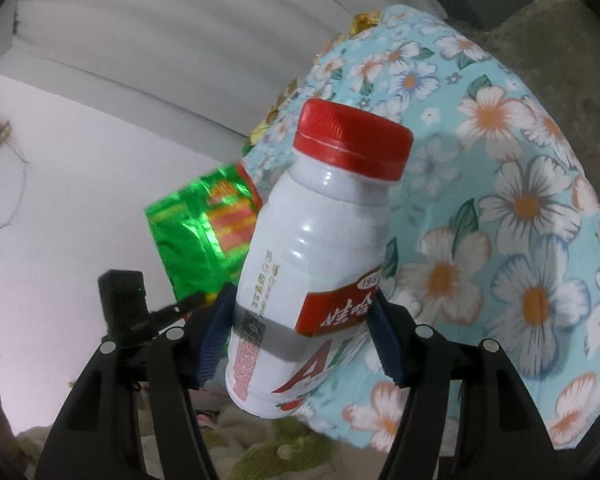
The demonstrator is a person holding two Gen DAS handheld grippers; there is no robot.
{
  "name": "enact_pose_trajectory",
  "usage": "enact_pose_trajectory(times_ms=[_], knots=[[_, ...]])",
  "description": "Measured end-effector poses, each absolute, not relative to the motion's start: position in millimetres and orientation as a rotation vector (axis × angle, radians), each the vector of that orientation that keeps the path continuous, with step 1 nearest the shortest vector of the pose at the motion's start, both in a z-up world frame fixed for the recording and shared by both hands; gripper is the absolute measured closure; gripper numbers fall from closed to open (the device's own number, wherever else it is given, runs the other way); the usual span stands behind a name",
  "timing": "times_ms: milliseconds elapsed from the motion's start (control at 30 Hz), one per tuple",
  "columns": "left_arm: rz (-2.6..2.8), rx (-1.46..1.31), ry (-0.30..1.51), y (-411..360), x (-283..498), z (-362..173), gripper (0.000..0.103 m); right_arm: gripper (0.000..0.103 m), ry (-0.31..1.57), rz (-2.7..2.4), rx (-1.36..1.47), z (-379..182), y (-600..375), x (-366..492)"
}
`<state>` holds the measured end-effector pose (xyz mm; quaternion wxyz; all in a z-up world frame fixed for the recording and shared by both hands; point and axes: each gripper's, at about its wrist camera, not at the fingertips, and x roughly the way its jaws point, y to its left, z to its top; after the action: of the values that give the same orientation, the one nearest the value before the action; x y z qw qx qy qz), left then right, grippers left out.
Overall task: Collect trash
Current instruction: 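Grasp the green snack bag edge with the left tool while the right tool holds the bottle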
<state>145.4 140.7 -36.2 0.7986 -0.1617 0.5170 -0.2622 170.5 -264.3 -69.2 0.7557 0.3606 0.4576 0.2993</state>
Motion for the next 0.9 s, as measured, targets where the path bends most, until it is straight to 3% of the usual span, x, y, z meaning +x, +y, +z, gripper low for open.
enact_pose_trajectory(times_ms=[267, 567, 700, 900], knots=[[-0.489, -0.197, 1.152, 132.5, 138.1, -50.7, 0.102, 0.041, 0.992, 0.876, 0.629, -40.6, -206.2, 183.6], [-0.516, -0.282, 1.125, 133.8, 144.5, -56.3, 0.102, 0.041, 1.186, 0.91, 0.596, -94.5, -128.8, 233.9], [-0.505, -0.386, 1.136, 139.7, 157.3, -70.6, 0.083, 0.041, 1.208, 0.909, 0.655, -107.2, -128.1, 238.2], [-0.479, -0.42, 1.153, 130.3, 175.7, -89.8, 0.085, 0.041, 1.216, 0.884, 0.745, -117.5, -142.1, 234.9]])
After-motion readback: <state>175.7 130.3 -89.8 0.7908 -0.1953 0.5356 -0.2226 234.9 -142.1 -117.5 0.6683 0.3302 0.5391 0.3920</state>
